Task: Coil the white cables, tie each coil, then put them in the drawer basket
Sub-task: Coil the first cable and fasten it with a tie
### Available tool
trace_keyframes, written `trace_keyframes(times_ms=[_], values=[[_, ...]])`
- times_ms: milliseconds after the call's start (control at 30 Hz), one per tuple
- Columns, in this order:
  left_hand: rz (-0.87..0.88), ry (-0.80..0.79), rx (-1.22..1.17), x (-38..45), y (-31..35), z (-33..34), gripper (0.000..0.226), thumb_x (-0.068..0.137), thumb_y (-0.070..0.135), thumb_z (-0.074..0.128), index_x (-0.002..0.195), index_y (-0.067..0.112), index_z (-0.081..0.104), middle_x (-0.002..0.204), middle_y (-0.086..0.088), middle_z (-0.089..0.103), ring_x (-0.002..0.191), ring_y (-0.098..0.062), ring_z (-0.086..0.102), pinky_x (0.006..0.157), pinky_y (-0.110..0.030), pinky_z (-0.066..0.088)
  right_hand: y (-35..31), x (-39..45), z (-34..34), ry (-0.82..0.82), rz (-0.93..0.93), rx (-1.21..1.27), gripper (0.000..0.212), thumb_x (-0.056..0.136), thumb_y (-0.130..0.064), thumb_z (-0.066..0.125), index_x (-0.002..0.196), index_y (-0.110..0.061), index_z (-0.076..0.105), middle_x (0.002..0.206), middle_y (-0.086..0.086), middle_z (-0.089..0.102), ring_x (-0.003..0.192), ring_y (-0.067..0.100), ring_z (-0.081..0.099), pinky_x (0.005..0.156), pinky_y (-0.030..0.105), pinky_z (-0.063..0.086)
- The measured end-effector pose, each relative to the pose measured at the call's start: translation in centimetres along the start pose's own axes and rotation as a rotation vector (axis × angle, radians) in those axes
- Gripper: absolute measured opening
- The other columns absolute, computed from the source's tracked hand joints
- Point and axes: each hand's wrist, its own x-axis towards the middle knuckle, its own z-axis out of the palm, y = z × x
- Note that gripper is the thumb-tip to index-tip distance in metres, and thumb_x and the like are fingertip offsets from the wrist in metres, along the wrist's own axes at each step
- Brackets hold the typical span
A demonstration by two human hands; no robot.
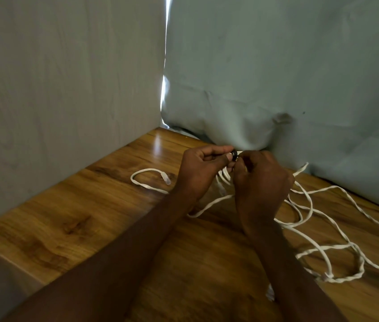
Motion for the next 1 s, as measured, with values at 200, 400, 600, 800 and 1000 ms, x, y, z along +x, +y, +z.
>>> trace_keyframes(times_ms=[200,400,600,800,1000], values=[[-0.023,-0.001,-0.014,0.0,-0.06,0.19,0.025,0.092,-0.006,0.069,0.116,-0.004,0.073,0.097,-0.019,0.079,0.084,-0.022,0.077,0.08,-0.029,0.062,0.51,0.24,0.31,0.004,0.045,-0.017,0.009,0.087,-0.026,0.07,0.09,-0.021,0.077,0.085,0.003,0.076,0.078,0.029,0.069,0.087,0.045,0.047],[-0.034,-0.038,-0.012,-0.37,-0.01,0.36,0.026,0.092,-0.008,0.068,0.118,-0.008,0.071,0.098,-0.016,0.079,0.082,-0.017,0.077,0.075,-0.023,0.06,0.56,0.22,0.32,-0.059,0.018,-0.109,0.01,0.085,-0.019,0.069,0.093,-0.021,0.075,0.094,0.004,0.07,0.085,0.032,0.065,0.087,0.044,0.042],[0.037,-0.028,0.086,-0.37,-0.16,0.12,0.025,0.093,-0.003,0.069,0.118,-0.005,0.072,0.1,-0.013,0.079,0.089,-0.018,0.078,0.08,-0.025,0.06,0.63,0.22,0.51,-0.032,-0.026,-0.17,0.016,0.077,-0.016,0.074,0.092,-0.02,0.075,0.09,0.007,0.068,0.086,0.035,0.063,0.085,0.044,0.041],[0.072,0.034,0.13,-0.45,-0.62,0.16,0.019,0.094,-0.001,0.069,0.113,-0.005,0.072,0.092,-0.015,0.079,0.082,-0.027,0.078,0.078,-0.037,0.063,0.67,0.13,0.72,-0.076,-0.04,-0.06,0.026,0.084,-0.012,0.071,0.11,-0.015,0.076,0.099,0.011,0.074,0.093,0.039,0.068,0.09,0.051,0.049],[0.117,0.069,0.169,-0.22,-0.8,0.15,0.017,0.094,-0.001,0.069,0.11,-0.005,0.073,0.092,-0.013,0.079,0.082,-0.024,0.078,0.075,-0.032,0.062,0.44,0.28,0.72,-0.069,-0.055,0.083,0.037,0.088,-0.015,0.068,0.124,-0.017,0.071,0.103,0.008,0.077,0.095,0.033,0.071,0.093,0.053,0.052]])
